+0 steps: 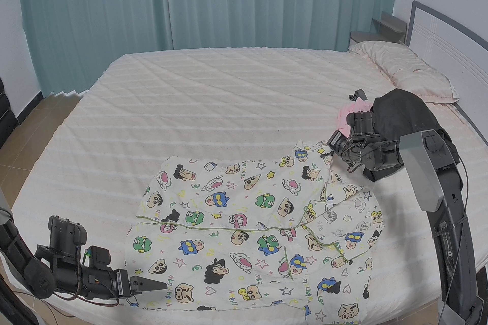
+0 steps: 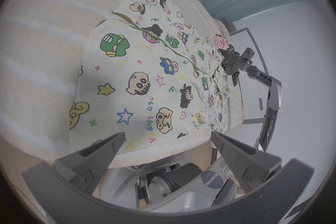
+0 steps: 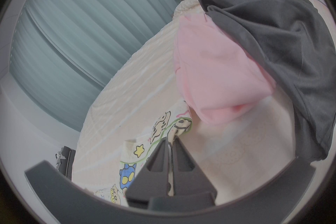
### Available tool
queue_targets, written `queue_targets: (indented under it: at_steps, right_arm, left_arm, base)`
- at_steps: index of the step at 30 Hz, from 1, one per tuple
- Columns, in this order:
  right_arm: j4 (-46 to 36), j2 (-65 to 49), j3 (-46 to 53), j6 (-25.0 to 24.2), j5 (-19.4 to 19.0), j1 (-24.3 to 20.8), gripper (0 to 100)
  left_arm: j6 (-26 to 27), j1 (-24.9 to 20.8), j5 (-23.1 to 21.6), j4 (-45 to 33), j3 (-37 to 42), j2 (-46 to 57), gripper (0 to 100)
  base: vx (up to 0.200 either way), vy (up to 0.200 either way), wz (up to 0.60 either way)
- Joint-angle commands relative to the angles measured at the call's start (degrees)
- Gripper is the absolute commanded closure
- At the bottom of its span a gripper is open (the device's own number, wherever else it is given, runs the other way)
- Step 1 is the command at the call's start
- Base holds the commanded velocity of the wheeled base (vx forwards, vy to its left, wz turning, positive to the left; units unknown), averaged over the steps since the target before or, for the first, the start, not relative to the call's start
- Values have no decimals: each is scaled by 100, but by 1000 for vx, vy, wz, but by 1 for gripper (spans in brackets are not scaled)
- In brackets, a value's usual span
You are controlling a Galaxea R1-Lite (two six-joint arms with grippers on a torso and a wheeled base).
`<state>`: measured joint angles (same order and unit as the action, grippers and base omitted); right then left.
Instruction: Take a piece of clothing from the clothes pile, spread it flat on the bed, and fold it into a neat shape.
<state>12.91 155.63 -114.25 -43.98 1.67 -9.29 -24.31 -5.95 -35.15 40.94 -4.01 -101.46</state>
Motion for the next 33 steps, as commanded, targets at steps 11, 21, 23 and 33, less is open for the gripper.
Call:
queue_targets:
  at_steps: [11,21,23,33]
  right_arm:
    - [27,-67,-34,21,0,-47,100]
    - [54,-533,-34,637,-70,-73,100]
    - [124,-507,-34,839,-70,-64,100]
    - [282,-217,-34,1296,9,-47,100]
  left_arm:
    - [5,-20,-10,2,23,-5,0]
    - [5,-29,-10,2,32,4,0]
    - [5,-29,-10,2,41,4,0]
    - [5,-29,-10,2,41,12,0]
  base:
    - [0,0,0]
    - [0,0,0]
    - [0,0,0]
    - [0,0,0]
